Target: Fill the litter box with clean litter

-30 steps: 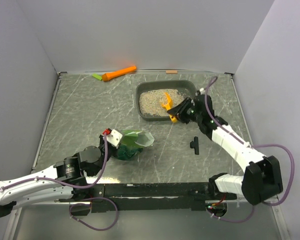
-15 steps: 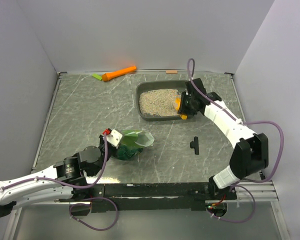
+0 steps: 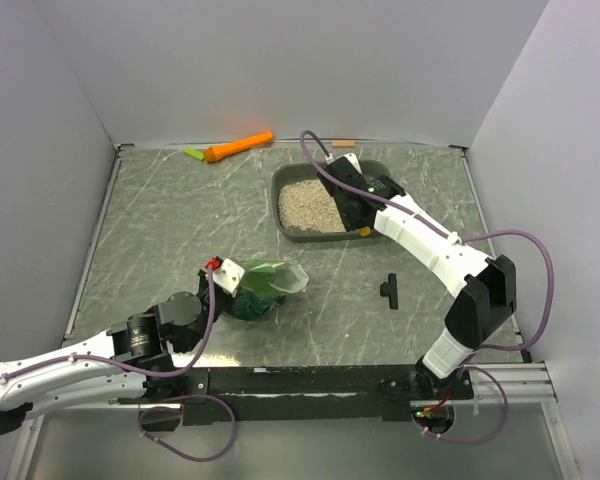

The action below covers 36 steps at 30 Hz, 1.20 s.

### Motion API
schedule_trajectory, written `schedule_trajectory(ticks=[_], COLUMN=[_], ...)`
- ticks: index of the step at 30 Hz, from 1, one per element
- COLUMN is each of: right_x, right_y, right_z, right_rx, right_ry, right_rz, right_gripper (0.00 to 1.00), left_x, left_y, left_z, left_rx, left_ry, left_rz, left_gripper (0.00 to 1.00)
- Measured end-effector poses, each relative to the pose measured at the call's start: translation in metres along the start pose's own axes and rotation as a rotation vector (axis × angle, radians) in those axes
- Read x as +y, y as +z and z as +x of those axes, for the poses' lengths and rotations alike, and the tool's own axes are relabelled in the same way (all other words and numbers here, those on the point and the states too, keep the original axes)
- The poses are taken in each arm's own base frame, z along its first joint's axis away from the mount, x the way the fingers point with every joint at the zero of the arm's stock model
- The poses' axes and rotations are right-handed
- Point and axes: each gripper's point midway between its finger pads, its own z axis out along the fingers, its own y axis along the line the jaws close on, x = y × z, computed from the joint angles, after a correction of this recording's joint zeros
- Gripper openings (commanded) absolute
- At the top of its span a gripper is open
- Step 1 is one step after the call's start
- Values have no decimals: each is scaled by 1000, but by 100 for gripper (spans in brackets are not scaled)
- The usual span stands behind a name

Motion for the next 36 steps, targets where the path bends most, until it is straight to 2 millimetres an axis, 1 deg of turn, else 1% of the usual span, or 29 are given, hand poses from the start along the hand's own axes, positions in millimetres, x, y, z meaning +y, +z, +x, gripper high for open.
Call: schedule_trajectory(ticks=[1,4,6,7,9,13,15,17,19,22,25,30,33,36], right_x=[-5,-9,-5,-1,8,19,25,31,37,45,49,46,46,48], right_y=[-1,-7,-15,-23,-46,-115,-146,-171,-185,-199,-210,-222,-223,-218], right_z=[0,-1,-1,-1,-2,-2,2,10,22,43,58,80,90,106], right_rx=[0,-6,-14,-27,-63,-178,-221,-243,-232,-179,-129,-87,-74,-31], right_ry=[-10,-24,-20,-12,12,58,68,69,66,59,50,36,35,37], right_rz=[22,41,-7,-47,-172,-442,-563,-671,-754,-849,-905,-936,-947,-955], right_gripper=[0,0,0,0,0,0,0,0,0,0,0,0,0,0], left_x=[0,0,0,0,1,1,1,1,1,1,2,2,2,2], left_y=[0,0,0,0,-1,-1,-1,-1,-1,-1,-1,-1,-1,-1], left_z=[0,0,0,-1,-1,-1,-1,-1,-1,-1,-1,-1,-1,-1], left_rx=[0,0,-1,-2,-3,-5,-4,-4,-5,-5,-5,-5,-5,-5], left_ry=[0,0,-1,-2,-2,-3,-3,-3,-4,-3,-3,-3,-3,-3], left_rz=[0,-1,-1,-1,-2,-2,-1,-1,-2,-4,-4,-5,-4,-5], left_gripper=[1,1,1,1,1,1,1,1,1,1,1,1,1,1])
